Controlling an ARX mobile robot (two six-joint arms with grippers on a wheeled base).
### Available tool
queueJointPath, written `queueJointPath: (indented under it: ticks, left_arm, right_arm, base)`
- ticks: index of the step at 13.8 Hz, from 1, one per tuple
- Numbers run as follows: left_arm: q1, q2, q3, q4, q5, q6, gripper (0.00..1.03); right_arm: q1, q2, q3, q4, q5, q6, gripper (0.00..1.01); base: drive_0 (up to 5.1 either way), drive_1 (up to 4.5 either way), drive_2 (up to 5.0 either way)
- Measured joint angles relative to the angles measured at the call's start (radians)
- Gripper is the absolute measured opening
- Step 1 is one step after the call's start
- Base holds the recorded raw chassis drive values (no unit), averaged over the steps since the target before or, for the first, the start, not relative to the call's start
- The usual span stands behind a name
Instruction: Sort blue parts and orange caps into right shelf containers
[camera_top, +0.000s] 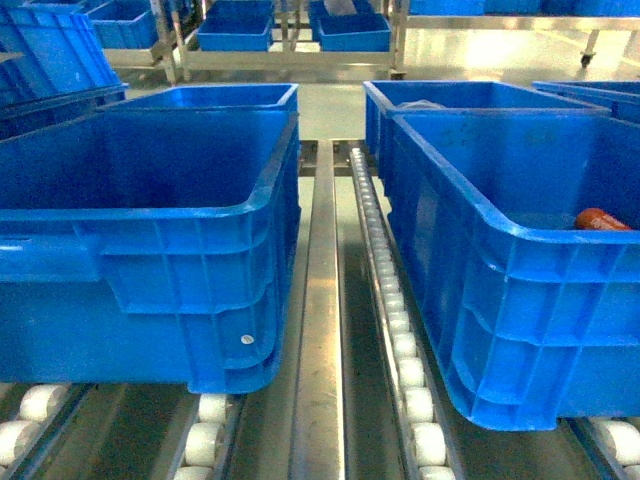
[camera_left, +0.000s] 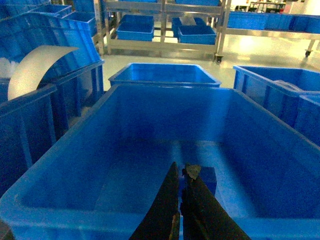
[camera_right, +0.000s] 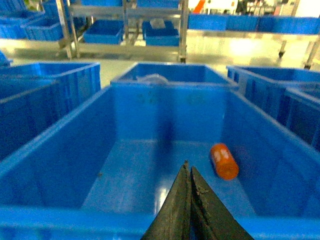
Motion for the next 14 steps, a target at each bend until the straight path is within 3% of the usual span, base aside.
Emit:
queueJointPath:
  ticks: [5,7,14]
  left_arm:
    - [0.001,-0.149,-0.099,-0.056,0.0,0.0,0.02]
    - [0.001,-0.17,-0.151,-0.005,0.0,0.0,0.02]
    - [0.001,-0.512,-0.24,-0.285,0.0,0.0,0.02]
  right_arm:
    - [0.0,-0.166,-0.083,-0.099,0.0,0.0,0.01]
    - [0.0,-0.255,-0.112,-0.163,0.0,0.0,0.01]
    - [0.0,-0.6,-0.169,-0.449,0.0,0.0,0.01]
  base:
    - [0.0,0.0,0.0]
    - [0.0,0.0,0.0]
    - [0.0,0.0,0.0]
